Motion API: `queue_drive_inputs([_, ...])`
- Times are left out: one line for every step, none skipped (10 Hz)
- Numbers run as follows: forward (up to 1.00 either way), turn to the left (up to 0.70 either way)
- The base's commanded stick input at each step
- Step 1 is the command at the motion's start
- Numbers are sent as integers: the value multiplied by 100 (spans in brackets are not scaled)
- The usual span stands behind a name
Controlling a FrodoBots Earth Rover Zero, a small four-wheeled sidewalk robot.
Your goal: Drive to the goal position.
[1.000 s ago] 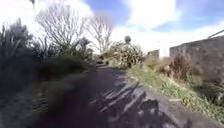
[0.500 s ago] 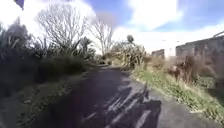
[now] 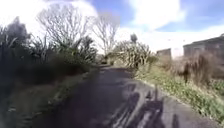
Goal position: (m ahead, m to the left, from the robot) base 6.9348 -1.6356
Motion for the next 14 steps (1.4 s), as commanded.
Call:
queue_drive_inputs([85,0])
queue_drive_inputs([85,0])
queue_drive_inputs([85,0])
queue_drive_inputs([85,0])
queue_drive_inputs([85,0])
queue_drive_inputs([85,0])
queue_drive_inputs([85,-12])
queue_drive_inputs([85,-30])
queue_drive_inputs([85,-33])
queue_drive_inputs([85,-34])
queue_drive_inputs([85,-34])
queue_drive_inputs([85,-34])
queue_drive_inputs([85,-34])
queue_drive_inputs([85,-34])
